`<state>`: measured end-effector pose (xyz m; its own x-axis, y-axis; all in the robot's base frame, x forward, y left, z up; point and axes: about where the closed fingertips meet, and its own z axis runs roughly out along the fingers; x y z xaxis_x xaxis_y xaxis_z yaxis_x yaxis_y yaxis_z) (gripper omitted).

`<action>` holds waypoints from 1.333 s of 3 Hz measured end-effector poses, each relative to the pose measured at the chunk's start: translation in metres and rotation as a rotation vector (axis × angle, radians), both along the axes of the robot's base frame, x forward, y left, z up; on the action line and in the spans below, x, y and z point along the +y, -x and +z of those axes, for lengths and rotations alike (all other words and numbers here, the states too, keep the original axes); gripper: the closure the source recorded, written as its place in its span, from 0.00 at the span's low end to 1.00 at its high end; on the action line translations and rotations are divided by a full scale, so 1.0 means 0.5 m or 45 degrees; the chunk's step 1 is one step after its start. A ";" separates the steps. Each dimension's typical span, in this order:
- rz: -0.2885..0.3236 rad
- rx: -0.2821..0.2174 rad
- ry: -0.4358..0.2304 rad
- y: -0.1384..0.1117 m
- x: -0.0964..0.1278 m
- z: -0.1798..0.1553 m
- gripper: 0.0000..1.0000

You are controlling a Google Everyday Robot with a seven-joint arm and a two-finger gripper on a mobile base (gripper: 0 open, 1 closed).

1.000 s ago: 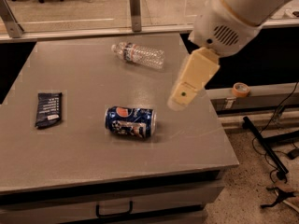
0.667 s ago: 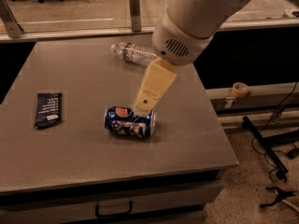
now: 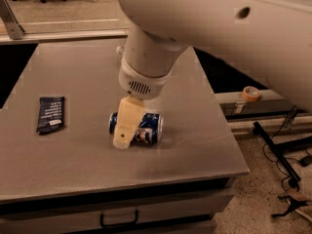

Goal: Place pepsi can upright

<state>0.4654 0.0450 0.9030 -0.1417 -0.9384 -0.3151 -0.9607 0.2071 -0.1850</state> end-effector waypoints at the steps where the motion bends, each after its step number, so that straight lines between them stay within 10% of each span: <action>1: 0.027 0.018 0.081 0.005 0.033 -0.053 0.00; 2: 0.063 -0.002 0.153 -0.006 0.064 -0.081 0.00; 4: 0.141 -0.026 0.192 -0.018 0.075 -0.084 0.39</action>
Offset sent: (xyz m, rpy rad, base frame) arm 0.0128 0.0513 -0.0612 -0.1914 -0.0137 0.0866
